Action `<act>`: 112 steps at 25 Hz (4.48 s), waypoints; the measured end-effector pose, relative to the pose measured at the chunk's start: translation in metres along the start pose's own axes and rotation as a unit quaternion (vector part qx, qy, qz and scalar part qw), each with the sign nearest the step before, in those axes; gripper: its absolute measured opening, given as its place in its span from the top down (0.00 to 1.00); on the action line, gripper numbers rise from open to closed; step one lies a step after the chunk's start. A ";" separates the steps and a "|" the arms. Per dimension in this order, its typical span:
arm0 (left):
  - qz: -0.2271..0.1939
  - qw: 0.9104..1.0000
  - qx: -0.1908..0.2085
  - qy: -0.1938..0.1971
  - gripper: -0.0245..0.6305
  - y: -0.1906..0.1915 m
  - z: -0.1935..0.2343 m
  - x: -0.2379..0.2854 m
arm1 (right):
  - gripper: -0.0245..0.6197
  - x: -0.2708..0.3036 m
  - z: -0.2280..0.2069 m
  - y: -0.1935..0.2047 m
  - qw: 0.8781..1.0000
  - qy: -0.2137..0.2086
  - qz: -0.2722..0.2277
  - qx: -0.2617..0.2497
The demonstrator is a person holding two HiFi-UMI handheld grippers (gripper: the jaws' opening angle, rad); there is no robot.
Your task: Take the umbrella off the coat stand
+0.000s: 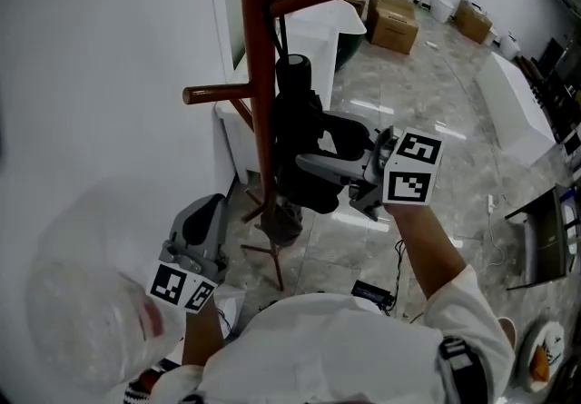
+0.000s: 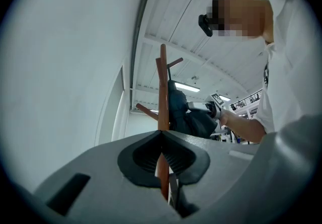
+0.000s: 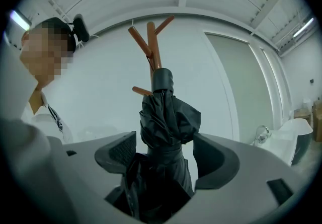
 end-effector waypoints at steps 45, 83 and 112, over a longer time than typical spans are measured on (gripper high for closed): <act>-0.011 0.999 0.018 -0.037 0.95 0.010 0.002 -0.014 | 0.61 -0.002 0.015 -0.022 0.995 -0.065 -0.046 -0.061; 0.006 0.999 0.009 0.052 0.95 0.005 -0.052 0.053 | 0.61 -0.112 0.004 0.003 0.995 0.005 -0.088 -0.048; 0.088 0.994 -0.052 0.044 0.95 0.094 -0.073 0.036 | 0.61 -0.094 0.017 0.171 0.997 0.058 -0.031 -0.039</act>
Point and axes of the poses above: the fingertips, and each gripper's own axes: x forward along the fingers, z to its left, y out of its underside, the point moved 3 cm from there along -x, backward along the fingers, and after that the axes turned 15 degrees about y, right-handed, at the moved point
